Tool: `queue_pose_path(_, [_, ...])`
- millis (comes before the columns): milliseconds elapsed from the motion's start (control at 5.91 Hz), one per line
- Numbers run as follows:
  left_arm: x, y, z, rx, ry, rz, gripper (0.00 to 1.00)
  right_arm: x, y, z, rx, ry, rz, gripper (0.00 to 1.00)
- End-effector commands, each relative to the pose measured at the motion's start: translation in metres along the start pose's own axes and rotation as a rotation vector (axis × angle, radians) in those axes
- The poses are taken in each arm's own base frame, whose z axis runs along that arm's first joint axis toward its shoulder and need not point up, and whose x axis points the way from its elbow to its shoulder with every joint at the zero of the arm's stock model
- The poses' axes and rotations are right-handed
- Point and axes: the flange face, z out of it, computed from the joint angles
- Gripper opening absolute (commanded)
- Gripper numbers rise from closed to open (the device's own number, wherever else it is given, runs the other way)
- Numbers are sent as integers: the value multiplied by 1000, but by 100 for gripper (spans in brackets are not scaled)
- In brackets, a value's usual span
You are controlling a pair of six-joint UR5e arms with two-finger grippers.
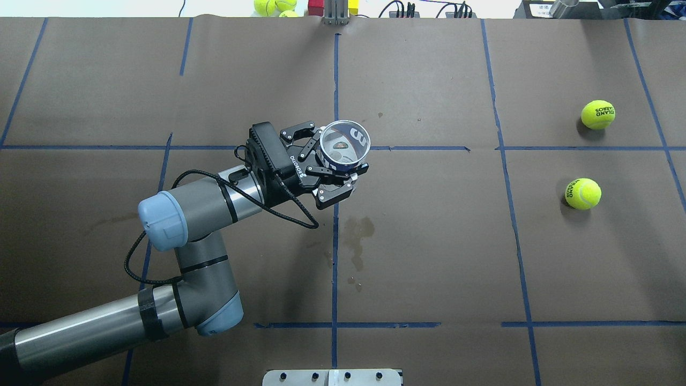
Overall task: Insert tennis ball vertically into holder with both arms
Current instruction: 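Lift and rotate the can upright with the left gripper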
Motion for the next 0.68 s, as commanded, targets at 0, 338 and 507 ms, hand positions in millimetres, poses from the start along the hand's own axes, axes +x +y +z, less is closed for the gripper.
queue_pose_path(0, [3, 25, 1, 3, -15, -78, 83, -12, -5, 6, -9, -2, 7, 100])
queue_pose_path(338, [-2, 47, 3, -14, -86, -165, 84, -24, -11, 13, -9, 1, 11, 100])
queue_pose_path(507, [-2, 47, 3, -14, -86, -165, 84, -29, -13, 17, -15, -2, 1, 100])
